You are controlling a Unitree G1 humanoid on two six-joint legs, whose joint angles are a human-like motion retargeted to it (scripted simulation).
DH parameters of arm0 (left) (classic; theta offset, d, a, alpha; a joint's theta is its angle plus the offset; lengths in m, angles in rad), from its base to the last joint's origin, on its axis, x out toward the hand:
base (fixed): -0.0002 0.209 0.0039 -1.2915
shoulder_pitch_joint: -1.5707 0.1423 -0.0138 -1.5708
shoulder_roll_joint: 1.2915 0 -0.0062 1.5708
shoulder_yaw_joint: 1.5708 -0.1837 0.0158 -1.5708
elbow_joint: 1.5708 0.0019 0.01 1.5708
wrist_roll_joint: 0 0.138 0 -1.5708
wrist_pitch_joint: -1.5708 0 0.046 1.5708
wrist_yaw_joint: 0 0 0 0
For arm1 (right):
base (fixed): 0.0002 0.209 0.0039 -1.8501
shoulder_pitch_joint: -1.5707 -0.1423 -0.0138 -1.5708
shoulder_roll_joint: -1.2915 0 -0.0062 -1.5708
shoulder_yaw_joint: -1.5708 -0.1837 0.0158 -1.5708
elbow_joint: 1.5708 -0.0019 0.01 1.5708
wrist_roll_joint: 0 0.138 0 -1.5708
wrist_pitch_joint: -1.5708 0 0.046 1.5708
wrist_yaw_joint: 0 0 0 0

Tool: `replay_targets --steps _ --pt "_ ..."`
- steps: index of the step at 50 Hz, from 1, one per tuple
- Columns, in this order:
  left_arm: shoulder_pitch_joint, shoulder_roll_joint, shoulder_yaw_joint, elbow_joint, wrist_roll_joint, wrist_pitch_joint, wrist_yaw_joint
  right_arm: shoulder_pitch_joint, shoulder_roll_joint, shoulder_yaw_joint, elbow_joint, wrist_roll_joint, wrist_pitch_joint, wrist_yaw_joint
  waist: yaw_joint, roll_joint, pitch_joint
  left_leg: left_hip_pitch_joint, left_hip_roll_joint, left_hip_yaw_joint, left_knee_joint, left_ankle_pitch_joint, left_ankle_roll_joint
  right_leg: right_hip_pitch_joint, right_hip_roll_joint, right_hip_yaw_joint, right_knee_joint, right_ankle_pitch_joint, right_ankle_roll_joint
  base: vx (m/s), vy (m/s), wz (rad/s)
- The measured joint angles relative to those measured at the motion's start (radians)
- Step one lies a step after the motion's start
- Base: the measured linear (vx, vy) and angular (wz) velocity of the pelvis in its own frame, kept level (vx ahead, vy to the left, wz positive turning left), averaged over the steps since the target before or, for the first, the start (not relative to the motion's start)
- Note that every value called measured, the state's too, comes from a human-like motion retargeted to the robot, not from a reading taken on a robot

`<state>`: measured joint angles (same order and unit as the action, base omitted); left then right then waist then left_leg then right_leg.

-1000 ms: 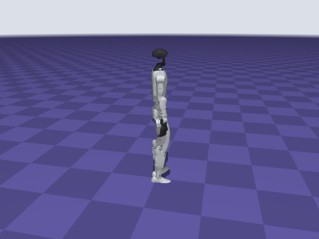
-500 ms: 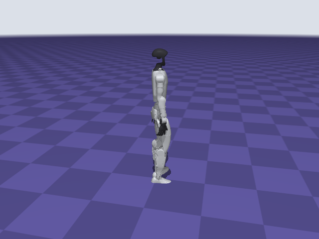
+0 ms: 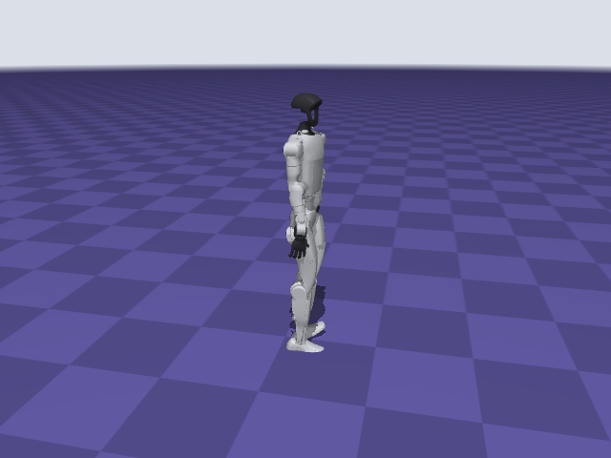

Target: In place motions

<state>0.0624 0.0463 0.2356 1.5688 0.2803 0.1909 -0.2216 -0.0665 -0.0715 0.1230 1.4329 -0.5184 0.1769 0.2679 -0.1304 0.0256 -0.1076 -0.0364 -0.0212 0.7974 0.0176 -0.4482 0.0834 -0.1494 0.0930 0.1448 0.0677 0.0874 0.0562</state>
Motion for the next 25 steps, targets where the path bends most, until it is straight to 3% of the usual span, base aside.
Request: replay_targets --steps 7,15,25 --pt "-0.013 -0.020 0.012 -0.019 -0.039 -0.007 -0.006 -0.013 -0.007 -0.025 0.018 0.049 0.013 -0.027 0.056 0.033 0.015 0.043 0.028 0.197 -0.026 -0.024 -0.036 0.015 0.073 0.172 -0.042 0.046 0.002 0.02 -0.02 -1.63" --pt "-0.029 -0.013 -0.030 -0.029 -0.007 -0.011 -0.013 -0.012 -0.010 -0.053 0.034 0.085 0.012 -0.051 0.033 0.044 0.013 0.068 0.031 0.250 -0.022 -0.051 -0.076 0.036 0.087 0.199 -0.093 0.071 -0.006 0.01 0.01 -0.36" --pt "-0.027 -0.021 -0.039 -0.028 -0.014 -0.012 -0.017 -0.021 -0.010 -0.053 0.018 0.049 0.013 -0.031 0.014 0.047 0.015 0.065 0.030 0.219 -0.018 -0.055 -0.073 0.030 0.075 0.171 -0.092 0.068 0.003 0.00 0.02 0.15"
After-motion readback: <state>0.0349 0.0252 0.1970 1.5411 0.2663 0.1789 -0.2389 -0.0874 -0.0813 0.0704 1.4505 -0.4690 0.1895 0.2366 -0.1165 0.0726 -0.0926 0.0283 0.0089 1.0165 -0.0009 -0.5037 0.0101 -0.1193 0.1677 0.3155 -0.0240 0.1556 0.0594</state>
